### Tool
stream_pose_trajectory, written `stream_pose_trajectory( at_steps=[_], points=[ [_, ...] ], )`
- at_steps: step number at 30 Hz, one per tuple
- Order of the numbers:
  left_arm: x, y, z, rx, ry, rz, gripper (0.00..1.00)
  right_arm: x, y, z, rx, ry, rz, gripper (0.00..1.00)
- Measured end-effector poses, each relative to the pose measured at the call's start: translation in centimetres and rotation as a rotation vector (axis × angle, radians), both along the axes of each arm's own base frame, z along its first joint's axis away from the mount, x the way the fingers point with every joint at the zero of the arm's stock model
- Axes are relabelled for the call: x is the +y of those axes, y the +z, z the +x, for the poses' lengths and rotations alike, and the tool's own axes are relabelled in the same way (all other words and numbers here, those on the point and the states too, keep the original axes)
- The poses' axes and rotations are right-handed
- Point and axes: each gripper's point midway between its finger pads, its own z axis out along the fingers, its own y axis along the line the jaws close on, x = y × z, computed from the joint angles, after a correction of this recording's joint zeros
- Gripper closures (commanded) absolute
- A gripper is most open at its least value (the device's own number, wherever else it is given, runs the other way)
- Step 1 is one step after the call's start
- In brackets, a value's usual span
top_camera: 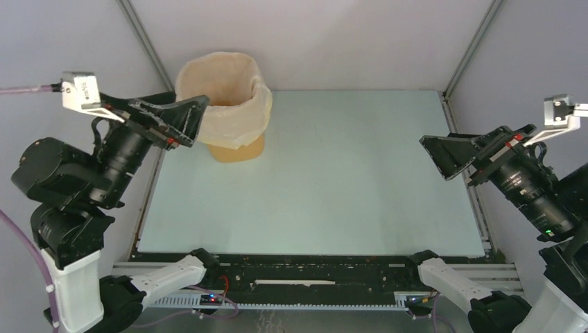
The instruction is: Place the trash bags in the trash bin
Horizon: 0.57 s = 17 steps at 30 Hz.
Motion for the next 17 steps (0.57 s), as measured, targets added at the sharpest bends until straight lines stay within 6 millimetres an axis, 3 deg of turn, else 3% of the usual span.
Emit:
stream_pose_trajectory(
  at_steps=[5,17],
  points=[
    [2.2,-0.3,-0.1,0.007,0.097,-0.002,0.00,-0.2,1.2,-0.6,-0.032,0.000,0.009,0.00],
    [3.4,-2.3,0.2,0.073,0.162,0.012,0.00,0.6,-0.9,0.9,0.053,0.020,-0.029,0.00]
  ],
)
